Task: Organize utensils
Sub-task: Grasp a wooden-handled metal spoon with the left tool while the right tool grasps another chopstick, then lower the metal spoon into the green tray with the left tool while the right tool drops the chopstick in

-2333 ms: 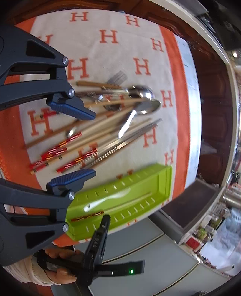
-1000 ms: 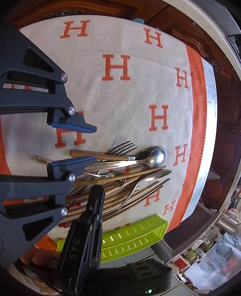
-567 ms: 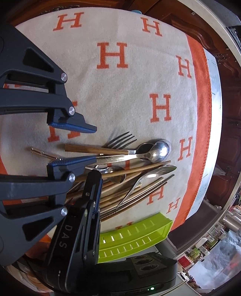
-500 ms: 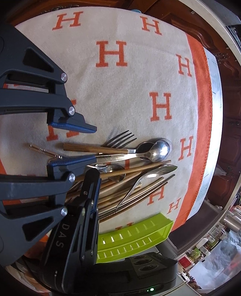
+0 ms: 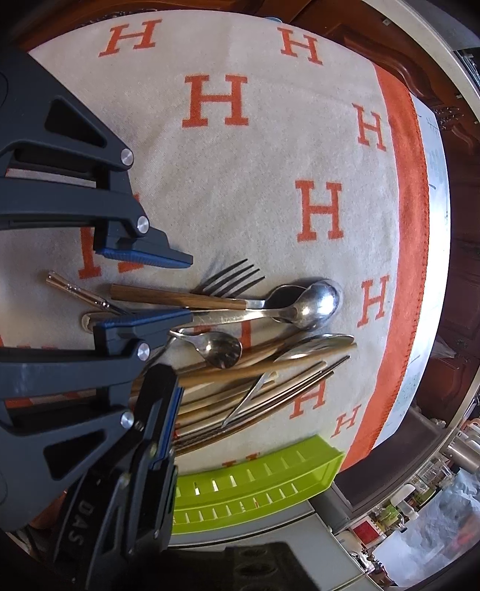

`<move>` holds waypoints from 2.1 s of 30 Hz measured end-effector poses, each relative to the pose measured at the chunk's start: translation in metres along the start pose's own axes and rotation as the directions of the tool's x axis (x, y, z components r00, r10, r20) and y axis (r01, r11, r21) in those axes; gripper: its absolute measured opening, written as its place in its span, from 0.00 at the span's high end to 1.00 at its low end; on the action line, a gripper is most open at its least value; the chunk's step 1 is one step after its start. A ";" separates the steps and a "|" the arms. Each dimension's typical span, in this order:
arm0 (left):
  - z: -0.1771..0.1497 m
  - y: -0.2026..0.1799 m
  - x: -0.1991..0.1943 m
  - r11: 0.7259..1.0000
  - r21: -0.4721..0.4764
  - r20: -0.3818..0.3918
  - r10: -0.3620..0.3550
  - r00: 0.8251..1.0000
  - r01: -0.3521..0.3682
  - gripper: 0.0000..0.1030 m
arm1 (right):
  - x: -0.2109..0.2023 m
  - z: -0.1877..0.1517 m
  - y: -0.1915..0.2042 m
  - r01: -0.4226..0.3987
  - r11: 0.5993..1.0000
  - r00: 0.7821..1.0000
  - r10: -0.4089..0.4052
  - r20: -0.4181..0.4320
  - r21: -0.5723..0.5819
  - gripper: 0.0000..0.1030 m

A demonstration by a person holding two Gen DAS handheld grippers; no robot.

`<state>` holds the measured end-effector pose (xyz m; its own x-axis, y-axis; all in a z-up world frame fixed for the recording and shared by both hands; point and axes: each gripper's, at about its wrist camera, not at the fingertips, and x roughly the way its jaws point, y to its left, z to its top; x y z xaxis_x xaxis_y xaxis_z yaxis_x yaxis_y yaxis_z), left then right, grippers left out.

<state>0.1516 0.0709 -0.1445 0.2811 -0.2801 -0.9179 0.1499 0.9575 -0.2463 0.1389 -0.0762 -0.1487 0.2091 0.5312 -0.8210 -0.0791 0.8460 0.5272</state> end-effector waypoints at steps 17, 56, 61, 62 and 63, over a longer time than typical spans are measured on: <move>0.012 -0.006 0.010 0.998 -0.006 0.001 0.055 0.999 -0.055 0.92 | -0.026 -0.017 -0.009 -0.016 1.000 0.999 0.017 0.041 -0.012 0.94; -0.019 -0.119 -0.101 0.992 0.120 0.249 -0.067 0.966 0.038 0.95 | -0.132 -0.047 -0.069 0.044 0.997 0.977 -0.057 0.207 0.064 0.94; -0.013 -0.180 -0.086 0.984 0.163 0.230 -0.105 0.968 0.068 0.95 | -0.168 -0.044 -0.103 0.156 0.981 0.951 -0.181 0.251 0.117 0.94; -0.013 -0.192 -0.082 0.983 0.171 0.226 -0.108 0.968 0.070 0.95 | -0.171 -0.044 -0.108 0.183 0.975 0.945 -0.209 0.251 0.123 0.94; -0.012 -0.203 -0.077 0.981 0.180 0.221 -0.109 0.969 0.070 0.95 | -0.174 -0.042 -0.115 0.214 0.969 0.938 -0.240 0.249 0.128 0.94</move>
<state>0.0880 -0.1012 -0.0278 0.4653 -0.3914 -0.7939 0.3371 0.9077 -0.2499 0.0703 -0.2636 -0.0756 0.4575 0.2844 -0.8425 0.0925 0.9271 0.3632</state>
